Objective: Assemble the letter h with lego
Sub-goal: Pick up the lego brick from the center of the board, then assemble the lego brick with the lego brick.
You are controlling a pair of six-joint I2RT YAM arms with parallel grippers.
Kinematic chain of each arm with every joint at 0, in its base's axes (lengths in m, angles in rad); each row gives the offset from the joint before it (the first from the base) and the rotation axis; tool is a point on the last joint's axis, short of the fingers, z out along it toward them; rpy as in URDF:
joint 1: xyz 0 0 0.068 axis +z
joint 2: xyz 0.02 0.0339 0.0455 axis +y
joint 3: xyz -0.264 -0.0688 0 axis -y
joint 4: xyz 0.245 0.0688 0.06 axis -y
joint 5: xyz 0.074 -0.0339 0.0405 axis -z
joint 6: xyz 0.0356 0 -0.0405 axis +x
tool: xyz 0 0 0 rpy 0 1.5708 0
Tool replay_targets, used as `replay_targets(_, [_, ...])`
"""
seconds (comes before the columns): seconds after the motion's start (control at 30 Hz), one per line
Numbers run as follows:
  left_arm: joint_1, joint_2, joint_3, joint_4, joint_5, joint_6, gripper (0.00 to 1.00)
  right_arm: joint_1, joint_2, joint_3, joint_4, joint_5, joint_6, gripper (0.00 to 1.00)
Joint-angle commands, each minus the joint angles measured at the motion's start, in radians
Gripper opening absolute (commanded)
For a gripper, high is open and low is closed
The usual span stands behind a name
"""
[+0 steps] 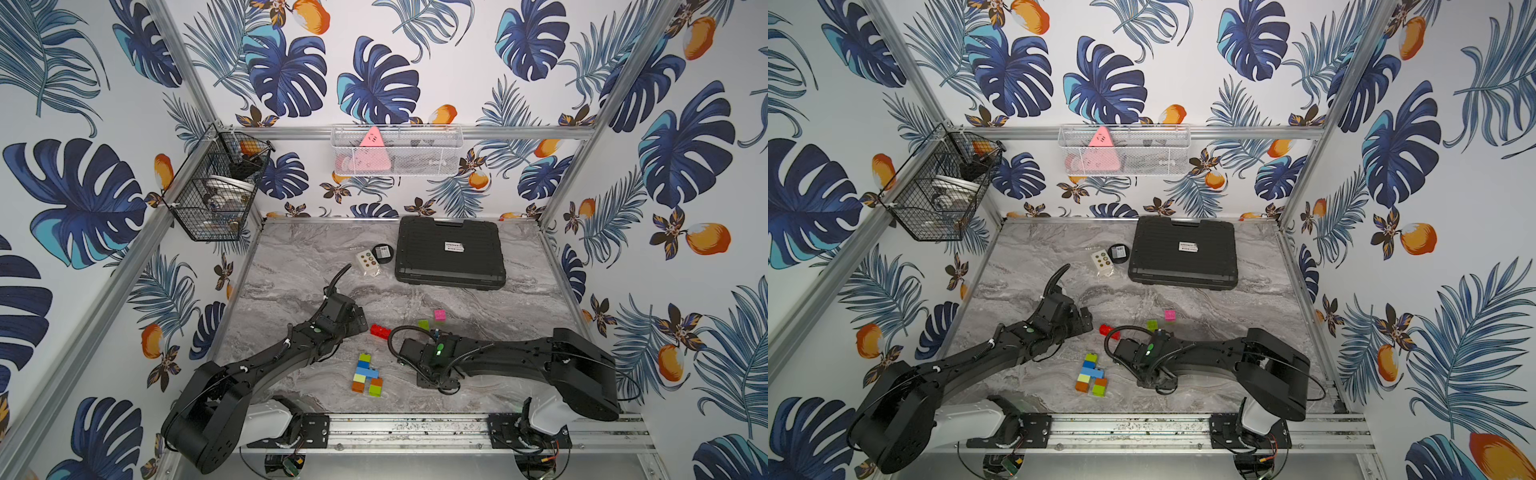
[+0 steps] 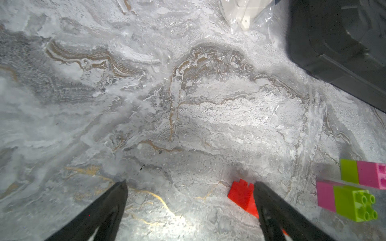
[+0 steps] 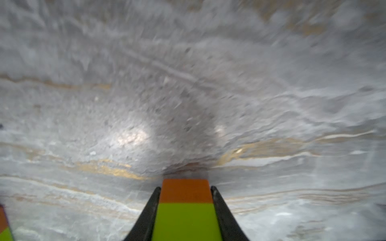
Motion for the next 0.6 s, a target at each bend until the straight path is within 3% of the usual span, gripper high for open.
replay_targets(0.0, [0.000, -0.006, -0.002, 0.012, -0.009, -0.004, 0.99, -0.114, -0.078, 0.010, -0.037, 0.025, -0.176, 0.22])
replay_targets(0.2, [0.000, -0.003, -0.030, 0.152, 0.120, 0.040, 0.99, -0.431, -0.082, 0.021, 0.075, 0.038, -0.494, 0.24])
replay_targets(0.33, [0.000, -0.036, -0.072, 0.244, 0.185, 0.050, 0.99, -0.592, 0.033, 0.060, 0.155, -0.057, -0.650, 0.24])
replay_targets(0.57, [-0.026, 0.012, -0.061, 0.285, 0.228, 0.076, 0.99, -0.678, 0.179, 0.111, 0.210, -0.086, -0.705, 0.27])
